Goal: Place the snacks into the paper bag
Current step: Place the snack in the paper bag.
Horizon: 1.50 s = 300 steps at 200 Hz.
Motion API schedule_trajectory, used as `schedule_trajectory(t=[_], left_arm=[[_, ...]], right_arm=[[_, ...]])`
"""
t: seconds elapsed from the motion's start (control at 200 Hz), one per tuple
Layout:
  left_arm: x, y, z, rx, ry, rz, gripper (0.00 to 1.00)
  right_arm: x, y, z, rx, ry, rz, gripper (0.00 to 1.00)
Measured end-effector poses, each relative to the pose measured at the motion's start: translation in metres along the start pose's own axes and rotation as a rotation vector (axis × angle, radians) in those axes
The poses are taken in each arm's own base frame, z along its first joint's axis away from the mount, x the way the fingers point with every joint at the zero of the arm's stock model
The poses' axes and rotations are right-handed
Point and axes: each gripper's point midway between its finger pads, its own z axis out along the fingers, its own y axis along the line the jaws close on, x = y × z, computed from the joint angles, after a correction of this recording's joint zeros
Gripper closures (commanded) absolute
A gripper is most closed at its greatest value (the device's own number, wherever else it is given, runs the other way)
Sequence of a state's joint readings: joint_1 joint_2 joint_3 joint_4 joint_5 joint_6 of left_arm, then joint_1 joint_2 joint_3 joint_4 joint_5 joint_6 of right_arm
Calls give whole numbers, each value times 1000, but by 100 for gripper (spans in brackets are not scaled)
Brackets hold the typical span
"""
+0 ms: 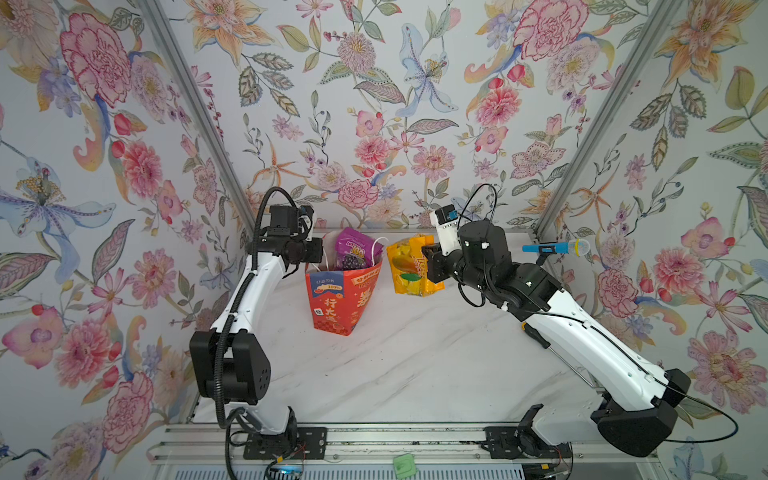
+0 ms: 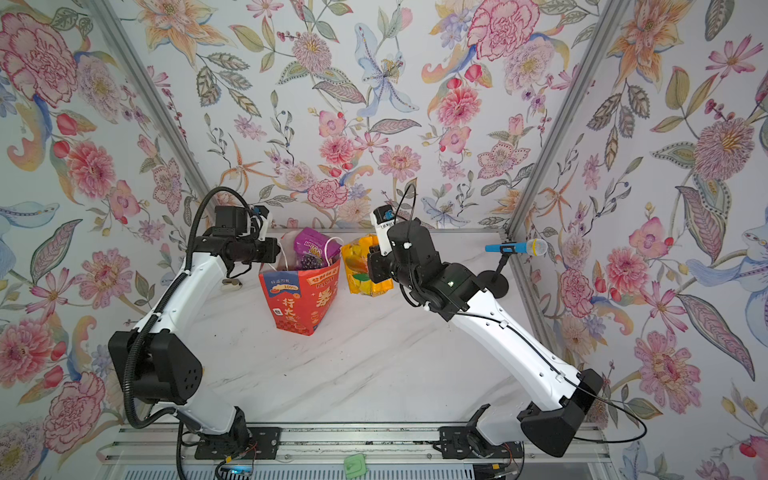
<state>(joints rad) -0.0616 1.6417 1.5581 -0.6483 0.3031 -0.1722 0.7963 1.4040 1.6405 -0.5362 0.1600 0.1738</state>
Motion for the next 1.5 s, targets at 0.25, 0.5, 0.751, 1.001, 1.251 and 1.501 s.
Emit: schedule_trajectory(t=[0.25,0.5,0.751,1.001,1.251,1.501], left_arm=[[0,0,0,0,0,0,87],[0,0,0,0,0,0,87],[0,0,0,0,0,0,87],[0,0,0,0,0,0,87],[0,0,0,0,0,0,87],[0,1,0,-1,0,0,87]], right_arm=[[-63,15,-3,-41,-132,-65,100],[-117,29,-1,-72,-250,-120,100],[-147,46,11,-119,-315,-159,100],[-161,68,31,-179,-352,-172,100],[-147,77,70,-196,-326,-179,100],[-119,83,119,-194,-270,-200,100]])
